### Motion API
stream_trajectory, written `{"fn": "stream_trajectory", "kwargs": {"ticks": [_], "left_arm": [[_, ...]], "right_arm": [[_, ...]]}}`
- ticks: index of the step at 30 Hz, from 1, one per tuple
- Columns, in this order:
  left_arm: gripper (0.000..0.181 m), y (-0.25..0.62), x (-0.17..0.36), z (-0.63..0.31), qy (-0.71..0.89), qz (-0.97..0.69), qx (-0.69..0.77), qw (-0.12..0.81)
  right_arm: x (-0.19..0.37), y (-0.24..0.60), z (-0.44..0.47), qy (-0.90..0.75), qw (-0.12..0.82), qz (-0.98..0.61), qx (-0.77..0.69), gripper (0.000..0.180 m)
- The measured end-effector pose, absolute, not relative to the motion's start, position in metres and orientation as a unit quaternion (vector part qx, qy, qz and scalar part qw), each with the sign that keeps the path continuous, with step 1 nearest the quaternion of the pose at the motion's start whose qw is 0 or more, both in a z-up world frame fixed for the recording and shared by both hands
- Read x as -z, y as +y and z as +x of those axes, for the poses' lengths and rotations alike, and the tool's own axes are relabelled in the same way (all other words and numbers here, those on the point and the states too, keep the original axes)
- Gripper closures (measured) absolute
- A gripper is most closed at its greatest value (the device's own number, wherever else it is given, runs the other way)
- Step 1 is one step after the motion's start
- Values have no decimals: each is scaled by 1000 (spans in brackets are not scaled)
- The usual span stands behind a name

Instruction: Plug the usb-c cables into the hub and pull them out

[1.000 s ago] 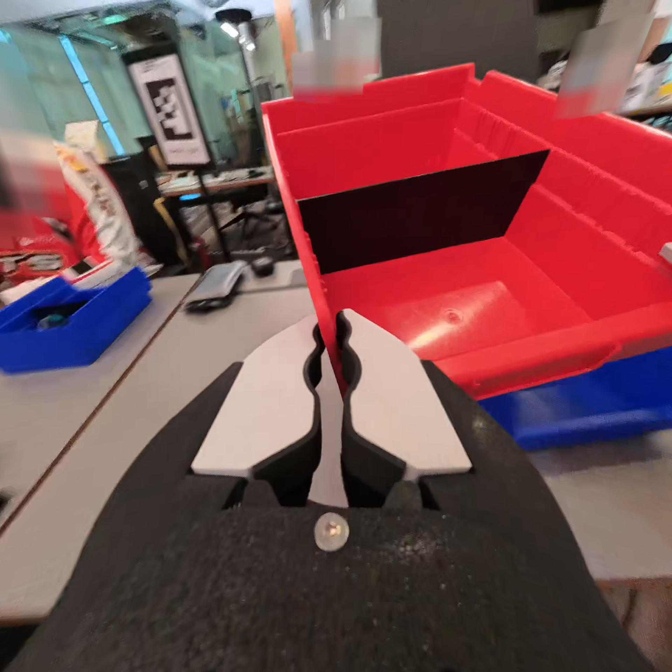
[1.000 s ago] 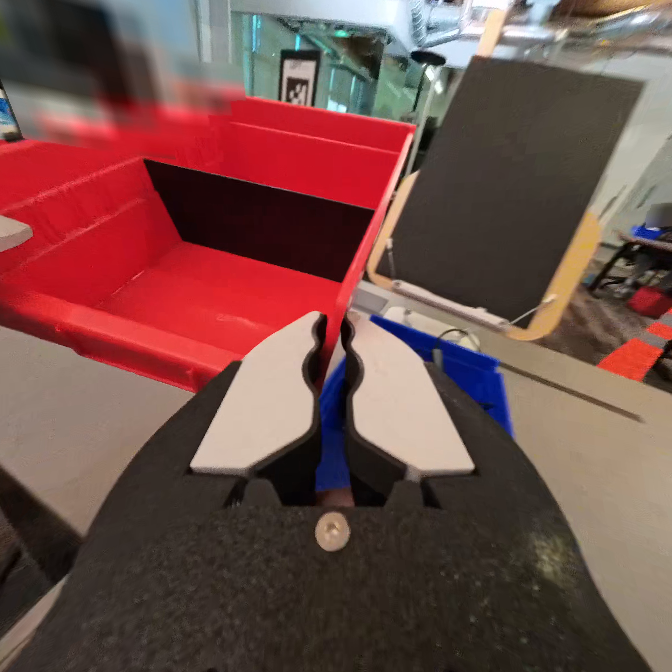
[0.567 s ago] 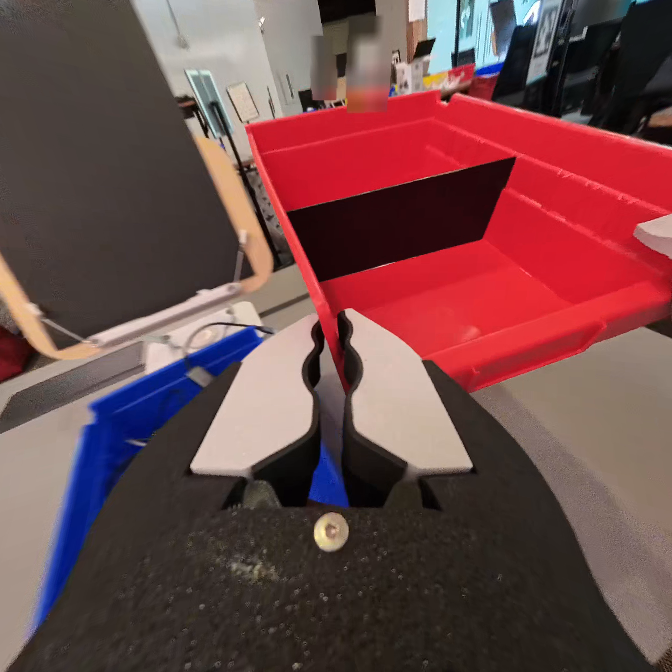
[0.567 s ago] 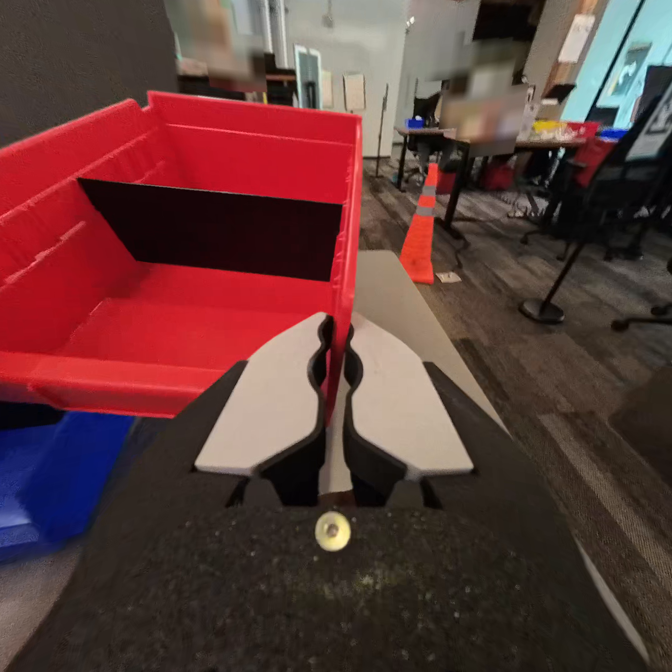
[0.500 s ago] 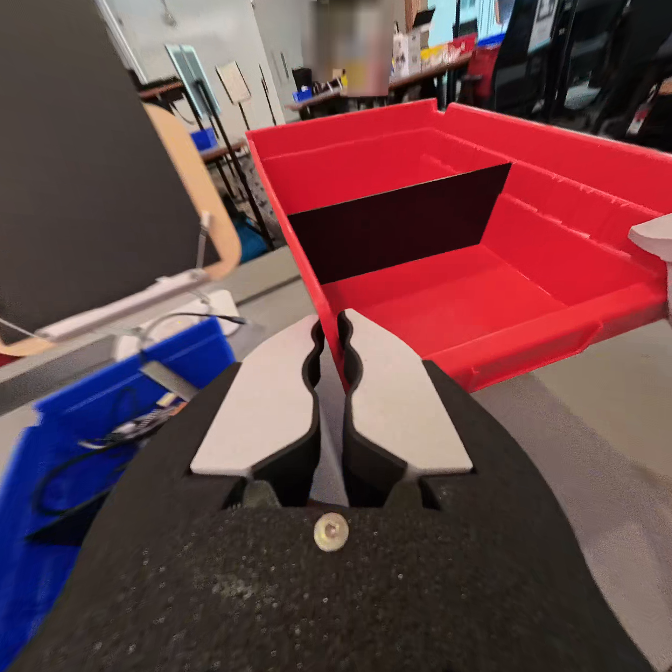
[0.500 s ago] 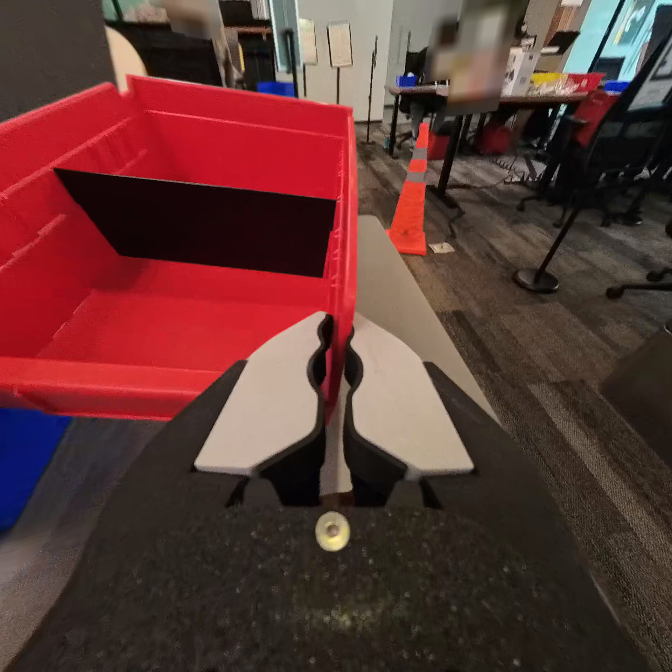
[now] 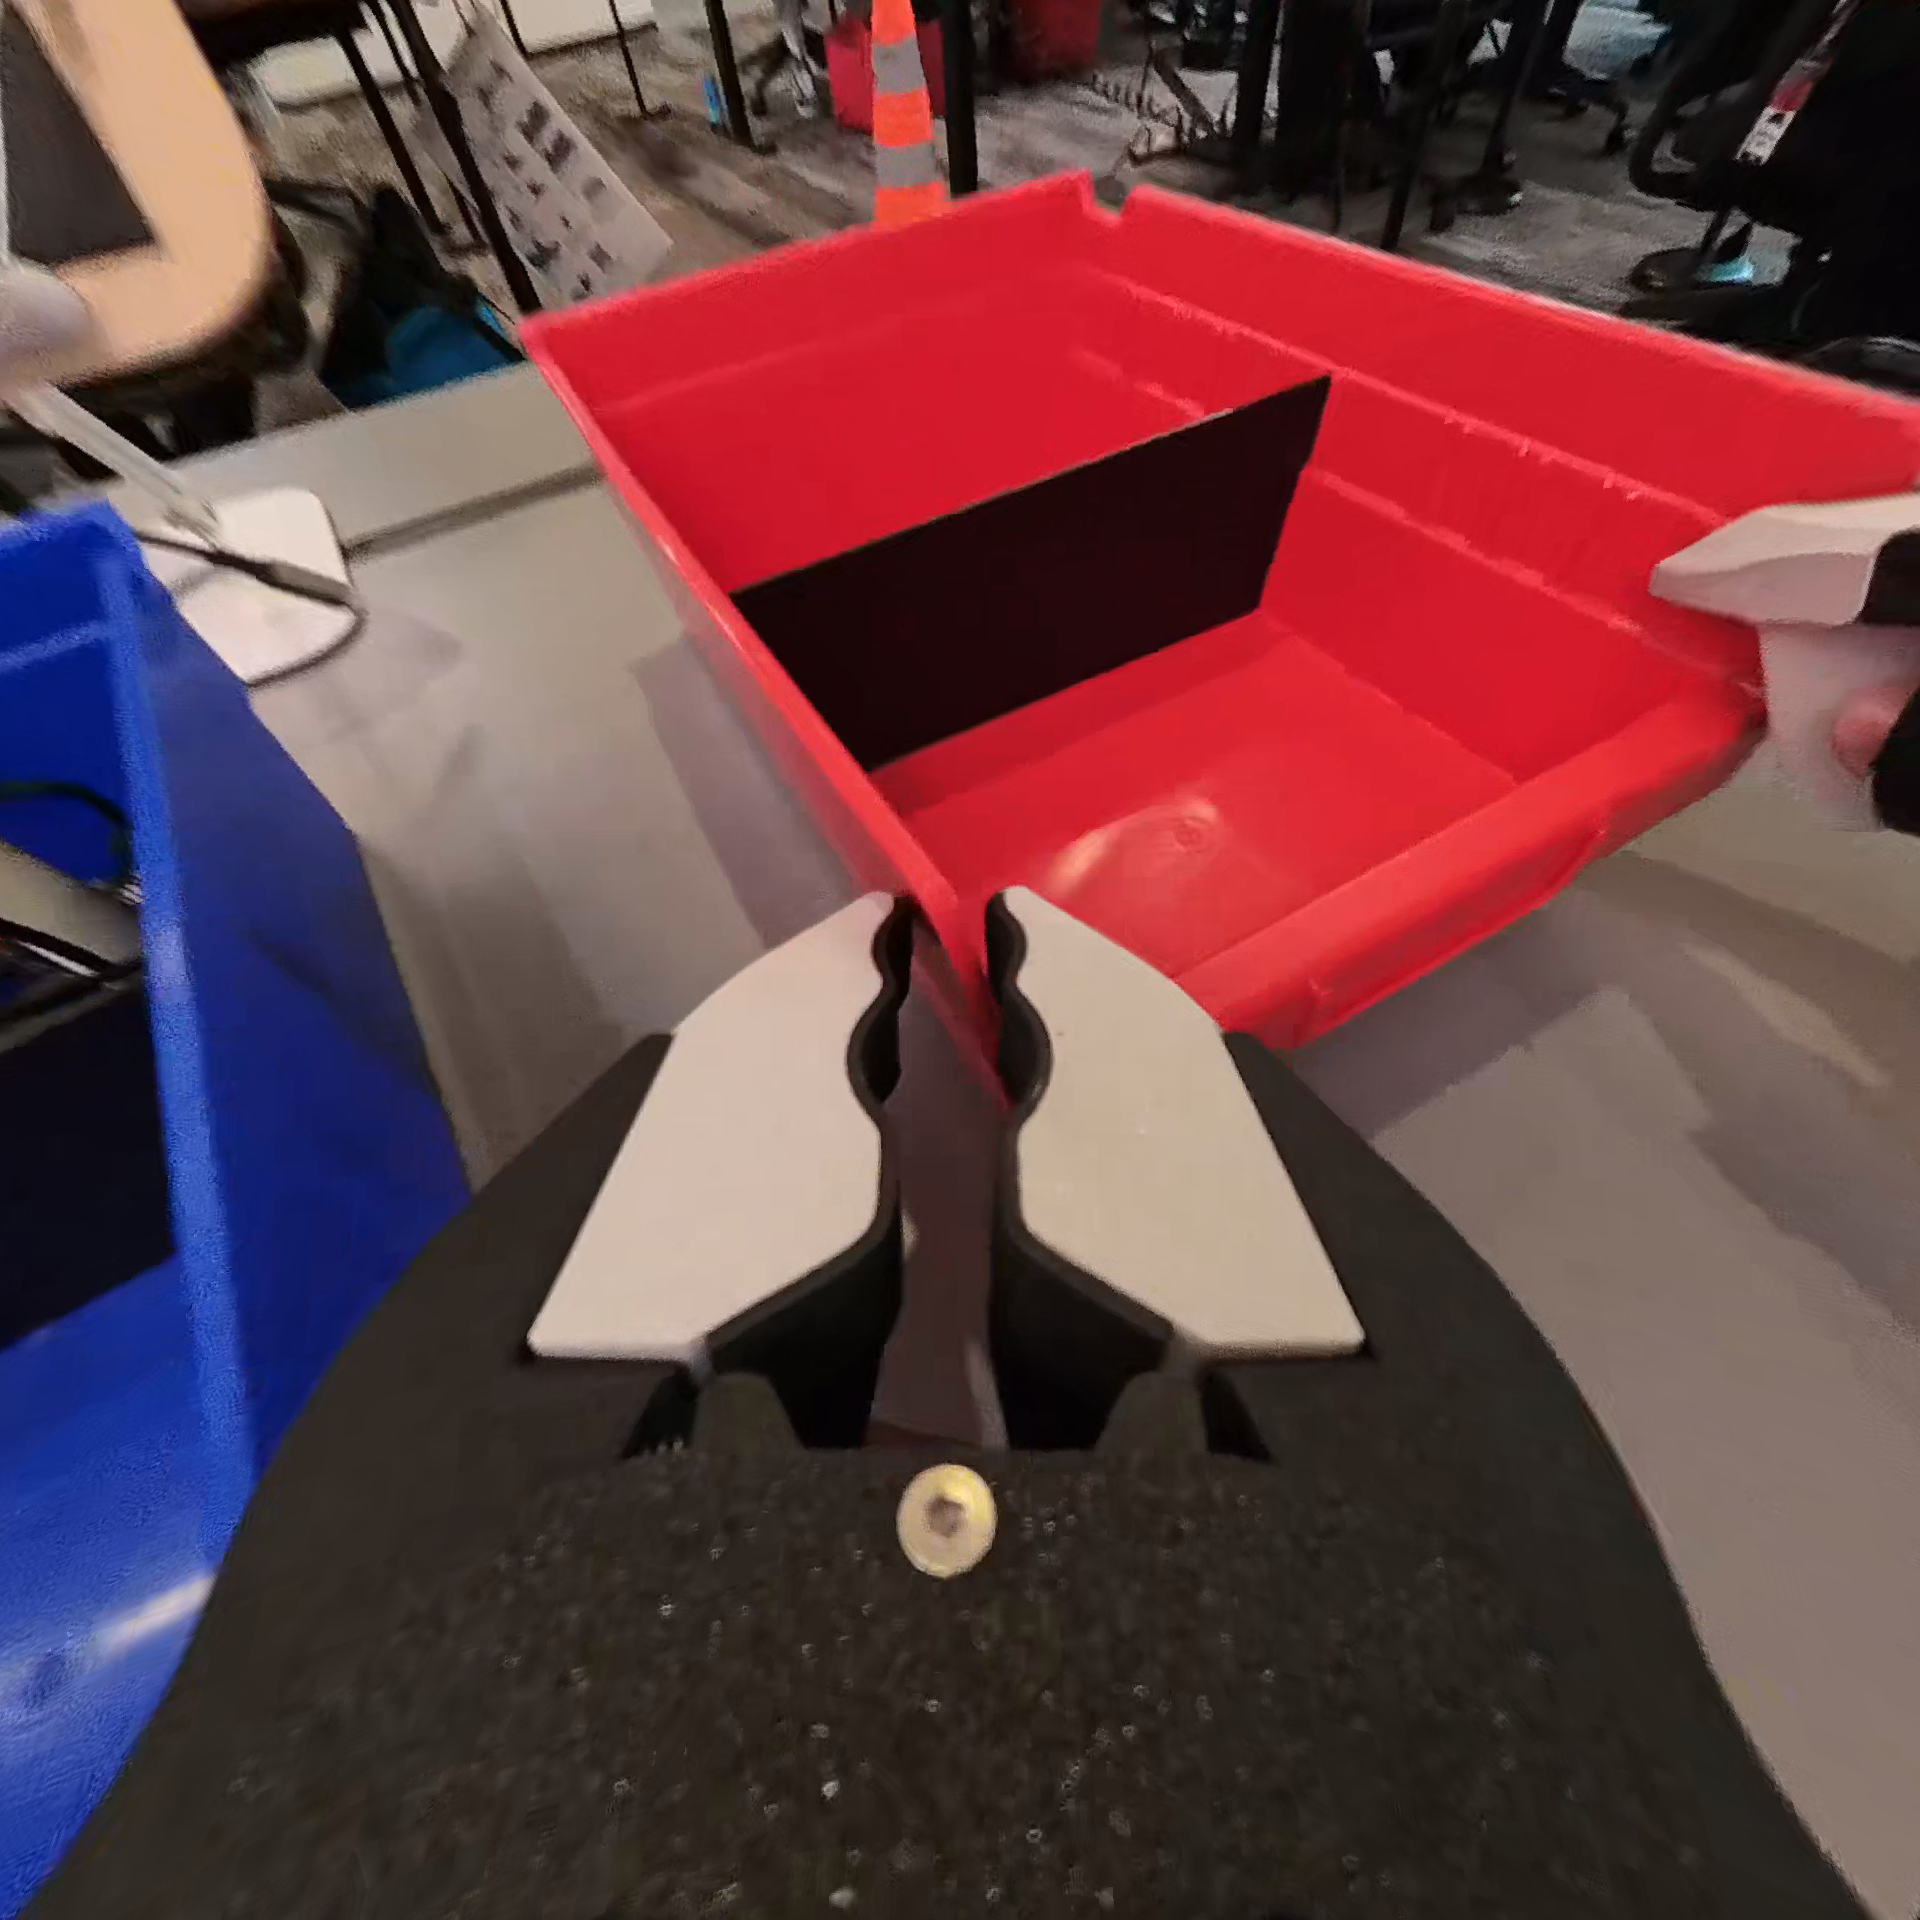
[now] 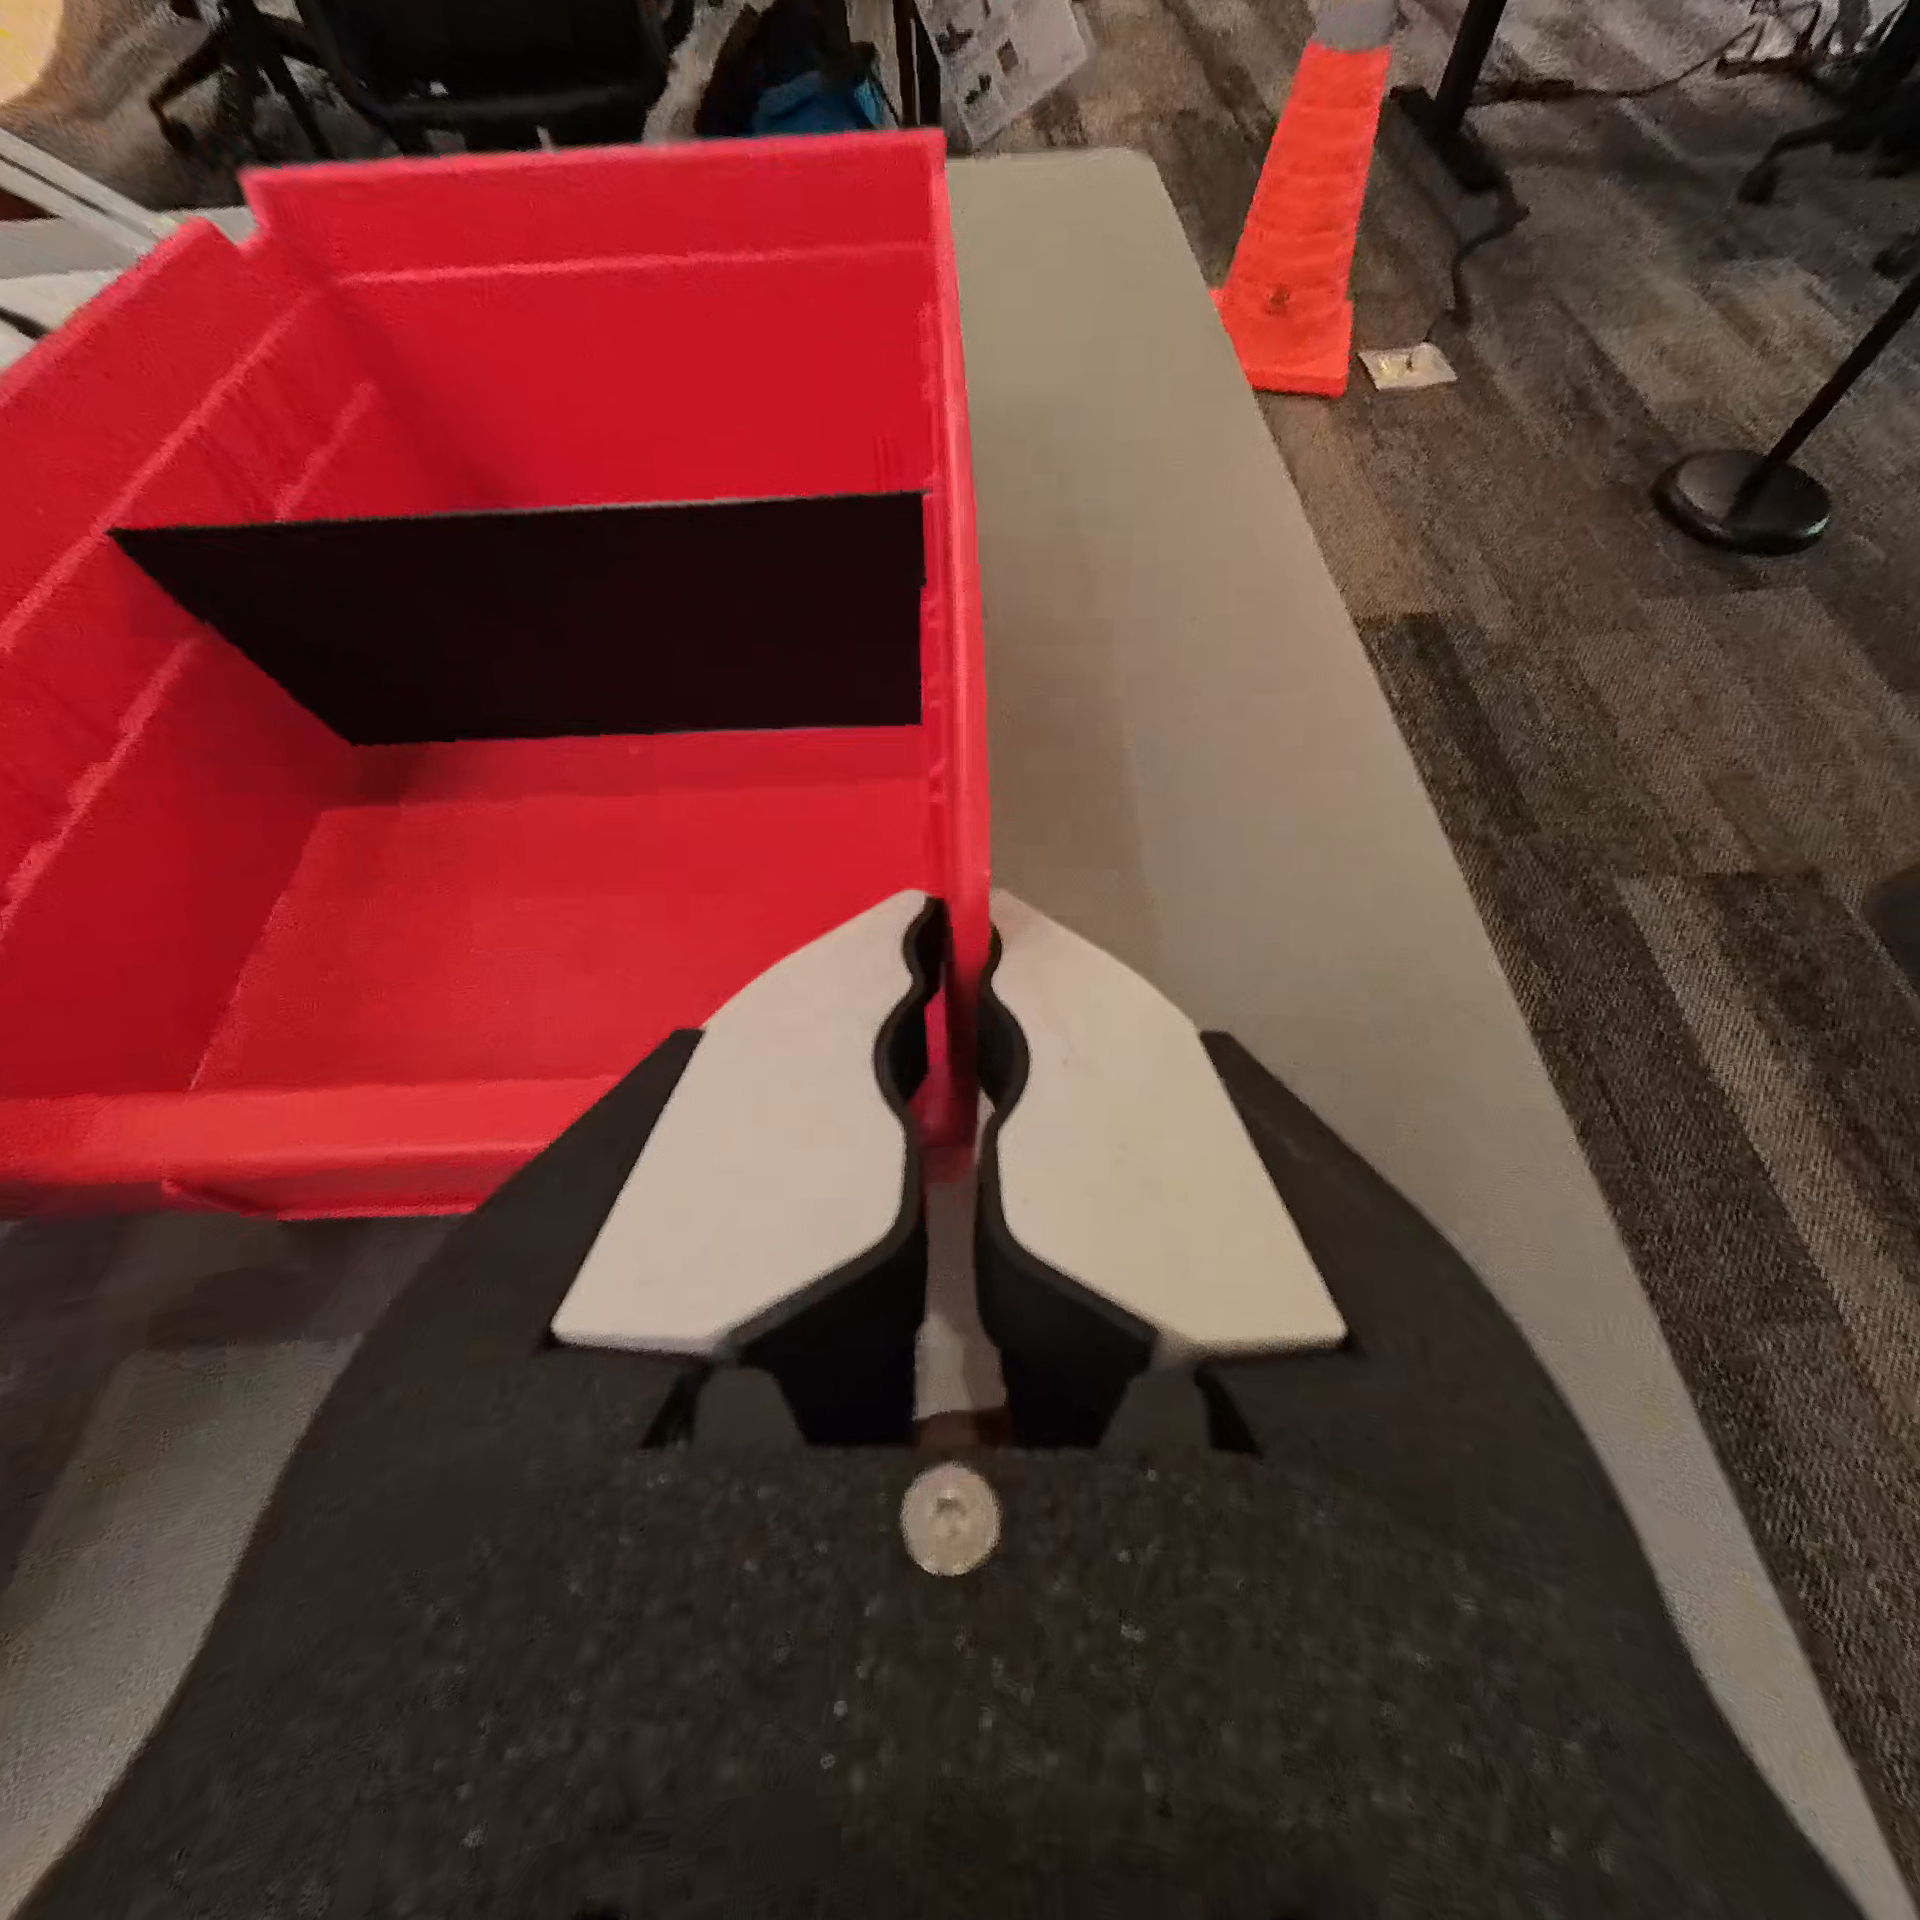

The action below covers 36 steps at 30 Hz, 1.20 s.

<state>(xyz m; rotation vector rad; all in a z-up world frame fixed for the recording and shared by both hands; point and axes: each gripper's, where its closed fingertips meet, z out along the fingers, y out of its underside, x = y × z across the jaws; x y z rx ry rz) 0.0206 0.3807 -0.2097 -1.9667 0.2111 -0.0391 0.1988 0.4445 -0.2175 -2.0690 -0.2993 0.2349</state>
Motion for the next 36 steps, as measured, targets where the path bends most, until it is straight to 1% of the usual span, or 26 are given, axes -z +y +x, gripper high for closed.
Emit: {"fn": "stream_trajectory", "kwargs": {"ticks": [1, 4, 5, 6, 8, 12, 13, 14, 16, 17, 18, 19, 20, 21, 22, 23, 24, 25, 27, 29, 30, 31, 32, 34, 36], "left_arm": [[168, 380, 216, 21, 83, -837, 34, 539], [164, 376, 219, 24, 93, -843, 72, 526], [157, 373, 218, 27, 104, -844, 88, 519], [154, 368, 217, 30, 116, -845, 104, 512], [155, 350, 208, 35, 140, -841, 162, 497], [169, 288, 169, 11, 189, -808, 275, 486], [163, 274, 160, -7, 176, -804, 282, 493], [147, 260, 143, -26, 158, -786, 297, 519], [158, 241, 97, -64, 120, -726, 320, 596], [159, 243, 77, -89, 61, -710, 322, 623], [158, 244, 62, -105, 17, -700, 347, 624], [154, 240, 49, -109, 23, -689, 382, 616], [154, 237, 45, -114, 49, -692, 384, 609], [154, 239, 51, -130, 64, -716, 335, 609], [148, 244, 61, -155, 71, -744, 260, 611], [136, 247, 69, -185, 71, -766, 196, 608], [132, 246, 78, -215, 65, -781, 156, 601], [133, 244, 88, -244, 61, -789, 127, 598], [130, 245, 125, -308, 62, -810, 44, 581], [127, 246, 171, -358, 56, -837, -16, 544], [125, 247, 189, -370, 48, -844, -15, 534], [126, 248, 201, -374, 46, -846, 0, 531], [131, 251, 209, -372, 49, -845, 22, 532], [147, 258, 218, -369, 53, -846, 54, 527], [174, 262, 222, -374, 28, -853, 47, 519]], "right_arm": [[225, 443, 200, -120, 482, -862, -102, 177], [227, 440, 199, -117, 482, -861, -115, 178], [227, 440, 199, -120, 480, -861, -115, 178], [227, 439, 198, -125, 477, -863, -114, 178], [227, 440, 201, -120, 474, -865, -118, 175], [215, 437, 212, -85, 491, -861, -104, 163], [212, 436, 216, -80, 496, -860, -87, 159], [209, 436, 219, -76, 501, -860, -68, 157], [198, 432, 225, -65, 512, -857, -16, 154], [187, 428, 227, -57, 522, -851, 21, 153], [172, 423, 223, -56, 541, -837, 53, 153], [156, 416, 210, -70, 565, -819, 71, 153], [139, 408, 191, -91, 589, -799, 78, 153], [124, 399, 168, -115, 609, -781, 75, 153], [114, 389, 136, -147, 622, -768, 50, 153], [107, 376, 98, -187, 628, -755, 5, 153], [105, 360, 58, -226, 626, -745, -49, 153], [106, 340, 17, -267, 615, -734, -110, 150], [118, 294, -59, -340, 573, -714, -214, 144], [142, 251, -118, -378, 532, -705, -279, 135], [158, 232, -142, -381, 512, -709, -300, 129], [177, 219, -160, -376, 494, -723, -304, 119], [196, 210, -172, -365, 479, -743, -293, 113], [221, 209, -186, -330, 479, -776, -243, 113], [225, 223, -190, -297, 504, -787, -196, 120]]}}
